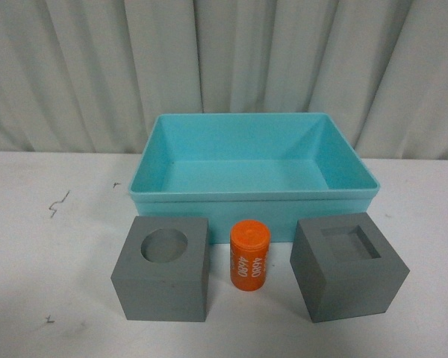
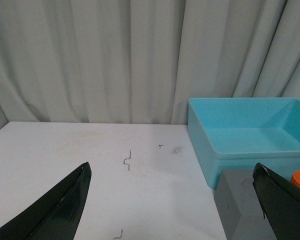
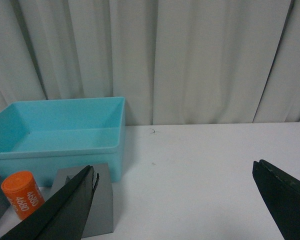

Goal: Place gray and orange parts in blue box

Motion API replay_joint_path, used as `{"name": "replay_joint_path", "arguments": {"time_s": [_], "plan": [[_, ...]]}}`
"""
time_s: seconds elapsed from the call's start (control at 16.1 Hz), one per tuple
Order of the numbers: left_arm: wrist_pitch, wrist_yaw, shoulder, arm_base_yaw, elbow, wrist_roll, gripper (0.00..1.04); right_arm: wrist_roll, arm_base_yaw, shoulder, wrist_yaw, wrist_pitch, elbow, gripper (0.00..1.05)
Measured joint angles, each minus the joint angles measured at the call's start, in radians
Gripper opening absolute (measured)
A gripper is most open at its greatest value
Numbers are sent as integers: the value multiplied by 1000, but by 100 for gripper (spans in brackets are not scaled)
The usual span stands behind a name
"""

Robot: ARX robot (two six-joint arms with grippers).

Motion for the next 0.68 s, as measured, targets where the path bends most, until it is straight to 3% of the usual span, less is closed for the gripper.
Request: {"name": "replay_joint_path", "arguments": {"time_s": [0.68], "plan": [[0,0,0,0,0,0,98,0,0,0,0,0,0,98]]}}
